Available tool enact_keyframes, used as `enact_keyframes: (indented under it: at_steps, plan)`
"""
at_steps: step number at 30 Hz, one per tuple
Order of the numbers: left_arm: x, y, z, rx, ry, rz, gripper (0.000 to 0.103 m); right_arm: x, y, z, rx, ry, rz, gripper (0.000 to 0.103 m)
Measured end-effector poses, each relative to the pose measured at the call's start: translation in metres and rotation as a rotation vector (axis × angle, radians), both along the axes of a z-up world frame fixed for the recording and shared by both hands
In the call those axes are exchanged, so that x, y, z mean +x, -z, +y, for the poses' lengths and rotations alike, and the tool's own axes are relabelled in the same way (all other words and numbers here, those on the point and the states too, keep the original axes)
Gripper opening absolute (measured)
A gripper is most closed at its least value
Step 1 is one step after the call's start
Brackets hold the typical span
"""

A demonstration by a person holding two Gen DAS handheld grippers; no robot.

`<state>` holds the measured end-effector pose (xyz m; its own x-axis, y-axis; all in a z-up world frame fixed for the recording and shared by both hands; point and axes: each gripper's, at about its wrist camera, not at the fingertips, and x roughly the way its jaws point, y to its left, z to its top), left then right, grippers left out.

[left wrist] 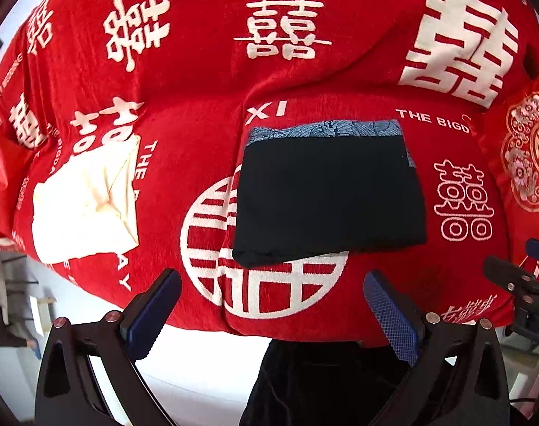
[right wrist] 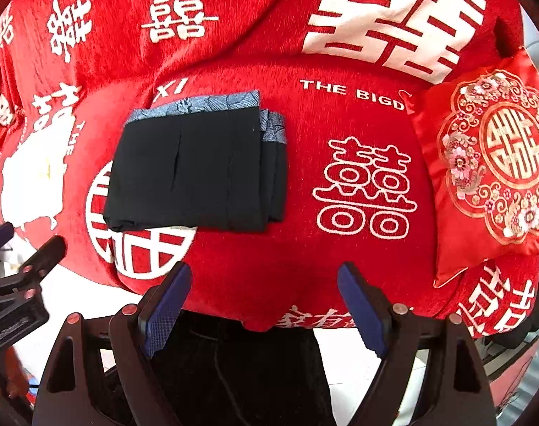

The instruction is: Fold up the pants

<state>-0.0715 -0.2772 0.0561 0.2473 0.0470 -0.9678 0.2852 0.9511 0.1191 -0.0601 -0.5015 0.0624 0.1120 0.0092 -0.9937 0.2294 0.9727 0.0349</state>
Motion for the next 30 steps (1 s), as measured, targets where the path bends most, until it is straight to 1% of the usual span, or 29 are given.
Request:
enact_keyframes:
  at_steps: [8, 13, 17, 22, 26, 30]
  plan:
    - [0.005, 0.007, 0.008, -0.021, 0.048, 0.015, 0.103, -0.011, -0.010, 0.010, -0.055, 0.019, -0.014, 0.087]
    - [0.009, 0.007, 0.015, -0.048, 0.051, 0.024, 0.103, -0.010, -0.016, 0.018, -0.060, 0.034, -0.027, 0.087]
    - [0.013, 0.008, 0.020, -0.052, 0.060, 0.024, 0.103, -0.007, -0.018, 0.025, -0.034, 0.055, -0.038, 0.087]
    - [0.021, 0.011, 0.026, -0.047, 0.081, 0.023, 0.103, -0.004, -0.015, 0.037, -0.034, 0.077, -0.039, 0.087]
    - [0.026, 0.019, 0.031, -0.047, 0.087, 0.050, 0.103, -0.001, -0.010, 0.043, -0.045, 0.088, -0.030, 0.087]
    - [0.031, 0.029, 0.034, -0.034, 0.095, 0.069, 0.103, 0.001, -0.001, 0.043, -0.026, 0.124, -0.018, 0.087]
